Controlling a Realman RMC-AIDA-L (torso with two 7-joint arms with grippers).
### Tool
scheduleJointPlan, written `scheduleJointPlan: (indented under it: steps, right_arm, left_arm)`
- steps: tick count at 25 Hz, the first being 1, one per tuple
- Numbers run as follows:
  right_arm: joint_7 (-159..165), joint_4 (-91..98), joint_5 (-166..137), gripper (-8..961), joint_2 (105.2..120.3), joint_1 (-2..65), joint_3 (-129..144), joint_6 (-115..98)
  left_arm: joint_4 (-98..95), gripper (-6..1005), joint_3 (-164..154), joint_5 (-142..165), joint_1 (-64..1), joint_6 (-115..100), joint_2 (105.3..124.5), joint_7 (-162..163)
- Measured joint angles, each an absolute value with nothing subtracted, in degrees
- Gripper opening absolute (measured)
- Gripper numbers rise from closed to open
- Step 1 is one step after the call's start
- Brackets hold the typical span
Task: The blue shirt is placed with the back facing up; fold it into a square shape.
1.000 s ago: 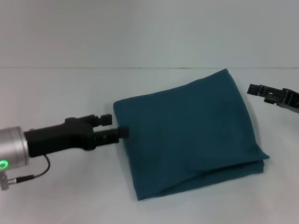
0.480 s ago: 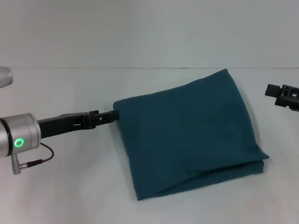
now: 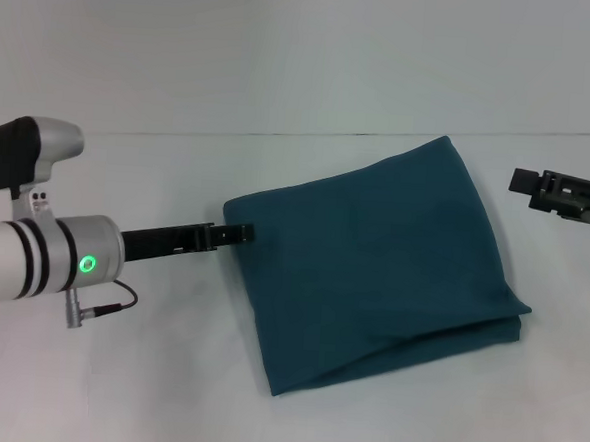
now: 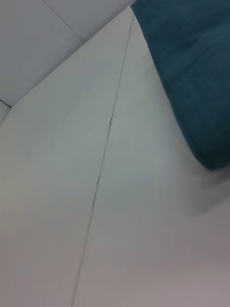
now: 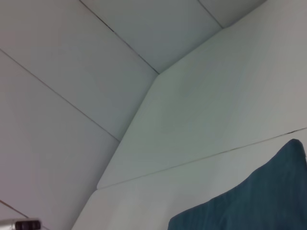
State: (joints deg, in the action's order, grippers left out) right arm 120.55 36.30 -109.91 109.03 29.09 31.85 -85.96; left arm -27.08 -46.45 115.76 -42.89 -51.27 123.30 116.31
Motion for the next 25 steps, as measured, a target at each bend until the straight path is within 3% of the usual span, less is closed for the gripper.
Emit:
scheduleJointPlan:
  steps: [25]
  right_arm:
    - [119.6,36.3,-109.9,927,109.32,29.4,31.7,-85.1]
  left_arm:
    - [-23.5,791,-52.9,115.2,-47.0,-47.9,124.34,116.8]
